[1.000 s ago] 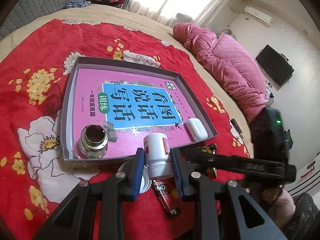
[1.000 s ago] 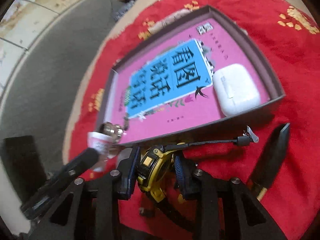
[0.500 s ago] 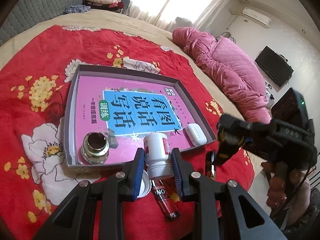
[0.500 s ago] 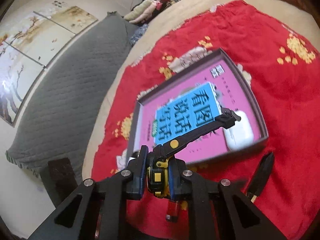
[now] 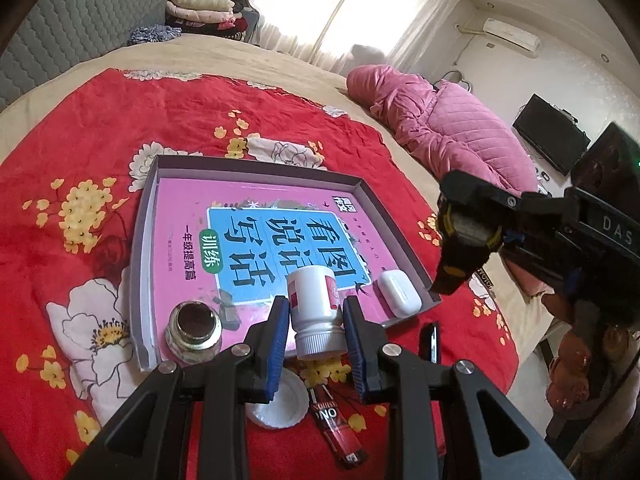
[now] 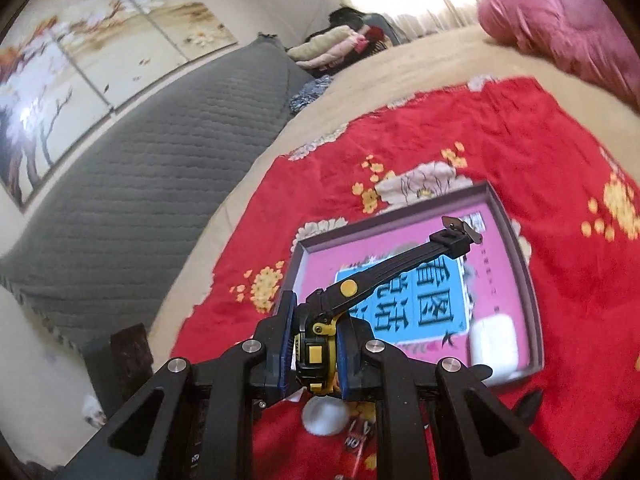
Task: Organize rigid objects
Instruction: 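Lower the yellow watch into the box and open the right tool while the left holds the pill bottle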
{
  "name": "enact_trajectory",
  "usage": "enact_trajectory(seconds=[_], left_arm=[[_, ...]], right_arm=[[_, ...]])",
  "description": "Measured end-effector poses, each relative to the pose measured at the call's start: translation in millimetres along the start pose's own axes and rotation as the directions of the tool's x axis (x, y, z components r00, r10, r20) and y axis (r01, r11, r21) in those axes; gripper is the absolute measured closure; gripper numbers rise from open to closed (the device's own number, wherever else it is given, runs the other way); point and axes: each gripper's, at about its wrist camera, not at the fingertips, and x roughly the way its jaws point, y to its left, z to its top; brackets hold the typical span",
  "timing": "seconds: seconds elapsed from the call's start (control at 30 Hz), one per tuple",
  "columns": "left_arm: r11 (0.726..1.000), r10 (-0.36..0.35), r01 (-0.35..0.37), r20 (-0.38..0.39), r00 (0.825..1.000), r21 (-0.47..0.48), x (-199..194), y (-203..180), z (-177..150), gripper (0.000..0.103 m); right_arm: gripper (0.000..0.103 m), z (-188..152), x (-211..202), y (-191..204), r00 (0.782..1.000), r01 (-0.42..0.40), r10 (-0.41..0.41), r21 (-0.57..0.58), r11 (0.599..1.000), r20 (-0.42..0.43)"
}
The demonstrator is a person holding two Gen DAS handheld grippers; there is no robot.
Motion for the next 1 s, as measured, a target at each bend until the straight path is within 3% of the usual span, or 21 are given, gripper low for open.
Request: enact_trajectory(seconds=[0.2, 0.4, 1.0], left_arm=[[1.0, 0.027, -0.027, -0.007, 1.0, 0.009, 12.2, 2.4, 0.4, 0.075], [0.999, 0.046, -0.046, -0.024, 0.999, 0.018, 25.2, 7.5, -1.6, 0.075], [0.998, 0.057, -0.055, -0.047, 0.997, 0.037, 39.1, 14.3, -6.2, 0.075]], right_arm=[[0.085, -1.8, 23.4, 10.5, 0.998, 0.055, -0.057, -0.097, 0.994, -0.019], [0.085, -10.4, 56.7, -4.2, 0.985, 0.111, -0.122, -0.09, 0.99, -0.124], [0.085, -38.9, 108.4, -29.2, 0.946, 0.123, -0.143, -0.086, 0.989, -0.29]])
